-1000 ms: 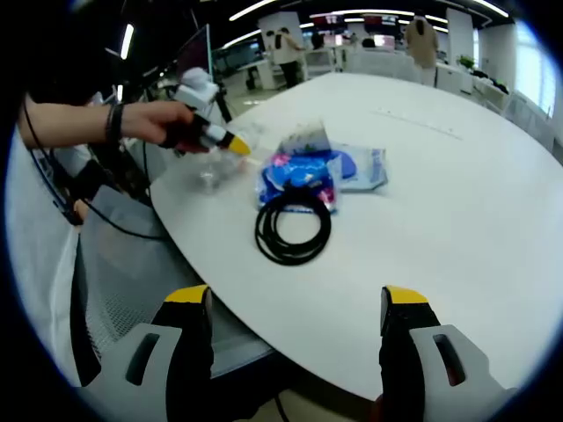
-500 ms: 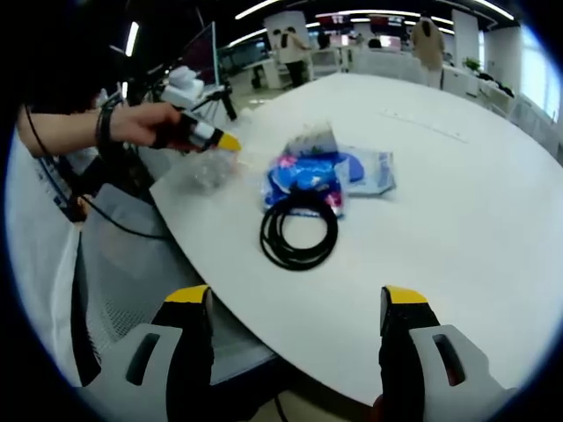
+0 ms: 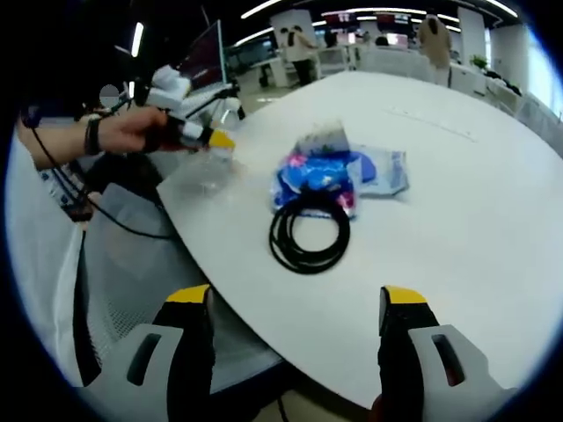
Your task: Arrange the tabletop items into an orderly group along one side of the table until the central work area is clear of visible clutter.
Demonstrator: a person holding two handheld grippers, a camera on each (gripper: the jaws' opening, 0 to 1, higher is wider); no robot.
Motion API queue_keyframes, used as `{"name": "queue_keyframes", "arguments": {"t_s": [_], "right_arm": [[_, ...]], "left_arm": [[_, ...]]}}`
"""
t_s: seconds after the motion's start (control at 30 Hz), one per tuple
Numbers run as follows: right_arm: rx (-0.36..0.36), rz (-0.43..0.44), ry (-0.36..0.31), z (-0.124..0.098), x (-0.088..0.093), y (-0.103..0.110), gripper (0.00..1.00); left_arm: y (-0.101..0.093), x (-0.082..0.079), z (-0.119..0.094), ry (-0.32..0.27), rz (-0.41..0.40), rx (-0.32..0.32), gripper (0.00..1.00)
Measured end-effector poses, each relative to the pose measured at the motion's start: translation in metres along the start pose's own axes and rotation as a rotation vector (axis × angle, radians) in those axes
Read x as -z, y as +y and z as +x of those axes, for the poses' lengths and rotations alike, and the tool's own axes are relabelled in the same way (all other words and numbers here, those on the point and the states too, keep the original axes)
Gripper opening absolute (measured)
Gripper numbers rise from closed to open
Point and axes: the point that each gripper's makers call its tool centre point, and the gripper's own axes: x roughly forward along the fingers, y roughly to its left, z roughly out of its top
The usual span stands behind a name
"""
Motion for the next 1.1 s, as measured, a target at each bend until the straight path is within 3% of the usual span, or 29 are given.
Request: {"name": "queue_keyframes", "arguments": {"t_s": [0.53, 1.1], "right_arm": [[-0.034, -0.032, 0.01, 0.012, -0.014, 0.004, 0.75], [-0.044, -0.038, 0.018, 0.016, -0.016, 0.007, 0.74]], "left_arm": [[0.012, 0.009, -0.016, -0.057, 0.059, -0.022, 0.39], [0.008, 0.025, -0.029, -0.088, 0.166, -0.053, 0.38]]}}
